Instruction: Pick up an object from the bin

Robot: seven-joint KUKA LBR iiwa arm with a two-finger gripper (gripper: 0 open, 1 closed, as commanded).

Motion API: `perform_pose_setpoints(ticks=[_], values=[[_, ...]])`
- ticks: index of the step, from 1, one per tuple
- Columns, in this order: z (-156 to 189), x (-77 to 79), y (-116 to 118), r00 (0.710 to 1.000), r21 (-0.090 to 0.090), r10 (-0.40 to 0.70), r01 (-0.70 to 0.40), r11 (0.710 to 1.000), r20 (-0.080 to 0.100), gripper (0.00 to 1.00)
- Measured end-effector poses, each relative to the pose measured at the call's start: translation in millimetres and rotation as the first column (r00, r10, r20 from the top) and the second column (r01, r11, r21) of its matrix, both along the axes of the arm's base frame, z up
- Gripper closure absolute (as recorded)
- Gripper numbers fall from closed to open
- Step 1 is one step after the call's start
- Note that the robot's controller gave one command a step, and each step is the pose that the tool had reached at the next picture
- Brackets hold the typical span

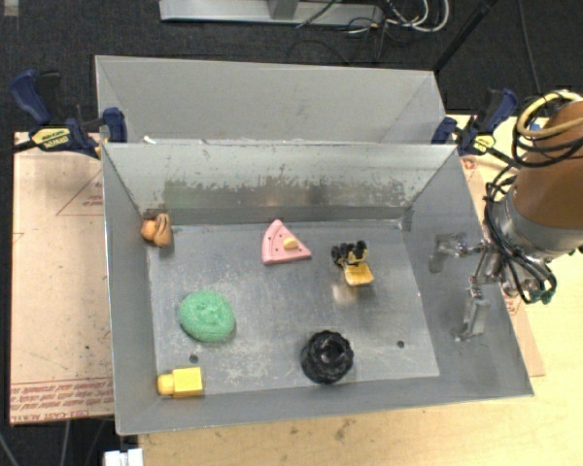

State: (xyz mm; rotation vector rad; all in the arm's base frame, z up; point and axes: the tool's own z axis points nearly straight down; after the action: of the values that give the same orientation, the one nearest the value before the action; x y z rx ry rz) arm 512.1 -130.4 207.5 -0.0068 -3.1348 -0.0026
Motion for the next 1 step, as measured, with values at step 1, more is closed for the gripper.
perform_pose_setpoints(ticks=[1], values=[[4.6, 1.6, 0.8, 1.0, -0.002, 0.005, -0.005, 1.0, 0.008, 0.0]])
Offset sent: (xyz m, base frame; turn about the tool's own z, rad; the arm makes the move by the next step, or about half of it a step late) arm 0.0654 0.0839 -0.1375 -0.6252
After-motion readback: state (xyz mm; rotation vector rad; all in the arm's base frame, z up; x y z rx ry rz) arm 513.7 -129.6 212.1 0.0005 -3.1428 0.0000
